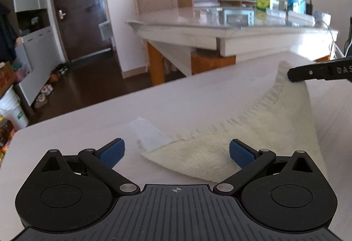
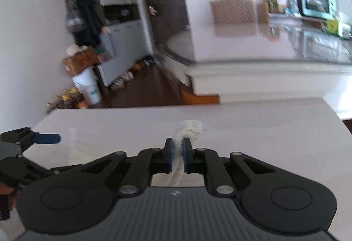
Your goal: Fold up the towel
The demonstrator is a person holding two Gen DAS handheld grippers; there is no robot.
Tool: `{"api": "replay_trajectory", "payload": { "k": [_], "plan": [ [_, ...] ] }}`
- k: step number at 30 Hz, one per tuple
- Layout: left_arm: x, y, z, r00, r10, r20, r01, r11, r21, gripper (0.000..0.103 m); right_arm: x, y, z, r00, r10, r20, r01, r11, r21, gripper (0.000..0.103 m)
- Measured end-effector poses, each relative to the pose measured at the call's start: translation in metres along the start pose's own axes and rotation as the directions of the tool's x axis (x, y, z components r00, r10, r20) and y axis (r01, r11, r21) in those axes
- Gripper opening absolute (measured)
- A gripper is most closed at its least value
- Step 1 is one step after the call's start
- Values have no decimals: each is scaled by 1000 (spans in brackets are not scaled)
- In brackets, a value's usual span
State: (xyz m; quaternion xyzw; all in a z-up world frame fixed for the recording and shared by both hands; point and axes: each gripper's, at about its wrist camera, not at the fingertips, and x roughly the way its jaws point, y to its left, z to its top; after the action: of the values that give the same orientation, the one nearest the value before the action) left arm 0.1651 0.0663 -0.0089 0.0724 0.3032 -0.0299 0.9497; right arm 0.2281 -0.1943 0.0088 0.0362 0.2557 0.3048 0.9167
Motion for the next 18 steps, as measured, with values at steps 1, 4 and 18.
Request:
{"api": "replay_trajectory", "payload": {
  "k": [1, 4, 18],
  "plan": [
    [-5, 3, -2, 1000, 12, 1, -12, 1000, 1, 103, -7, 9, 0, 999, 48, 12, -48, 999, -25, 9],
    [-22, 18, -9, 998, 58, -6, -58, 998, 1, 103, -26, 41, -4, 979, 205, 11, -203, 974, -100, 9],
    [-86, 82, -46, 968, 249, -42, -251, 967, -45, 103, -35, 171, -65, 835, 486, -256, -548, 768, -332, 8]
  ]
}}
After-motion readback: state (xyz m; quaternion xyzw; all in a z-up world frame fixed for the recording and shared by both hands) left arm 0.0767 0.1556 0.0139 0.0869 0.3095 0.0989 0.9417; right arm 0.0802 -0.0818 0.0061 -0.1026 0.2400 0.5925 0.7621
